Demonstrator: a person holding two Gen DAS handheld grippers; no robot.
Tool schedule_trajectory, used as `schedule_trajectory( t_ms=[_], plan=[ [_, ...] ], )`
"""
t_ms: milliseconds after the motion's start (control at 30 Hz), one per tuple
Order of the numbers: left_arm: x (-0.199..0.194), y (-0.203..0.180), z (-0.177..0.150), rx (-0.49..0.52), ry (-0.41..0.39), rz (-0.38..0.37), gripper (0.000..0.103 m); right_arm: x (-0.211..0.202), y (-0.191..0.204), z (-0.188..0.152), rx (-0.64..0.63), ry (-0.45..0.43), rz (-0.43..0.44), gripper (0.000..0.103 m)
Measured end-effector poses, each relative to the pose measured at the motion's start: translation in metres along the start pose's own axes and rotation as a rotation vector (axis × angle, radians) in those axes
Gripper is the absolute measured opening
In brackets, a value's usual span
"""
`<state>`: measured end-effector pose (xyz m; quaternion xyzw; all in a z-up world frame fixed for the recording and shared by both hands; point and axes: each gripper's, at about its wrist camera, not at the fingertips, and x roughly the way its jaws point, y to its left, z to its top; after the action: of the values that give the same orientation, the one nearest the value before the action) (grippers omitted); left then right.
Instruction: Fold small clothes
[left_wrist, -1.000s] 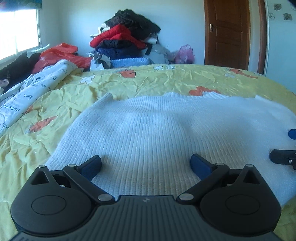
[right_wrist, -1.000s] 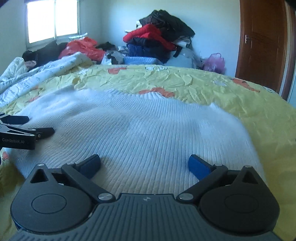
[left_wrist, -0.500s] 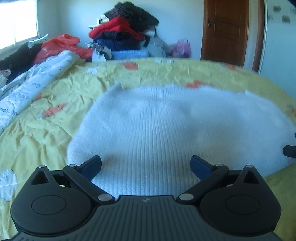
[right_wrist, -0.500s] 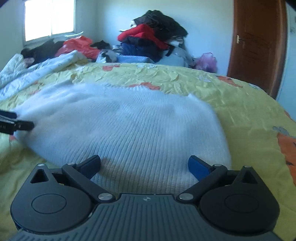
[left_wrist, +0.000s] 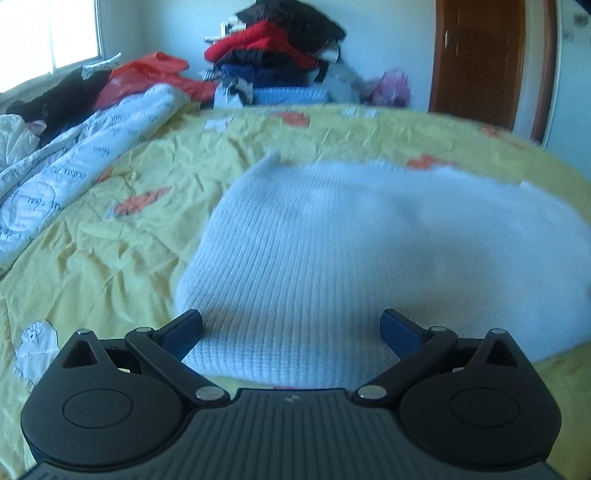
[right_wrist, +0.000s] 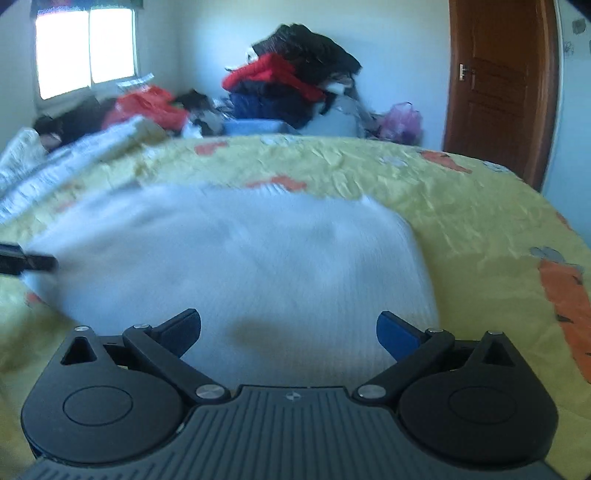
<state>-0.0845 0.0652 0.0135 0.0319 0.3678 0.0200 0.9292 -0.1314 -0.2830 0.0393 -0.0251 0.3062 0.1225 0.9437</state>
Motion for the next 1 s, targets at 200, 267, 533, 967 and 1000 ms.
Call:
schedule_trajectory(
  t_ms=[200, 267, 533, 967, 1000],
  plan=[
    [0.004, -0.002, -0.004, 0.005, -0.007, 0.01, 0.103, 0.027, 0.008, -0.012, -0.079, 0.04, -0.044, 0.102],
    [0.004, -0.002, -0.004, 0.008, -0.008, 0.009, 0.103, 0.027, 0.011, -0.014, -0.087, 0.035, -0.052, 0.102],
    [0.004, -0.002, -0.005, 0.008, -0.012, 0.012, 0.103, 0.026, 0.011, -0.016, -0.088, 0.035, -0.053, 0.102],
    [-0.011, 0.027, -0.006, -0.112, 0.043, 0.01, 0.103, 0.009, 0.004, 0.007, -0.018, 0.049, -0.042, 0.103],
    [-0.011, 0.03, -0.007, -0.129, 0.048, 0.008, 0.103, 0.01, 0.003, 0.006, -0.019, 0.053, -0.044, 0.103]
  ],
)
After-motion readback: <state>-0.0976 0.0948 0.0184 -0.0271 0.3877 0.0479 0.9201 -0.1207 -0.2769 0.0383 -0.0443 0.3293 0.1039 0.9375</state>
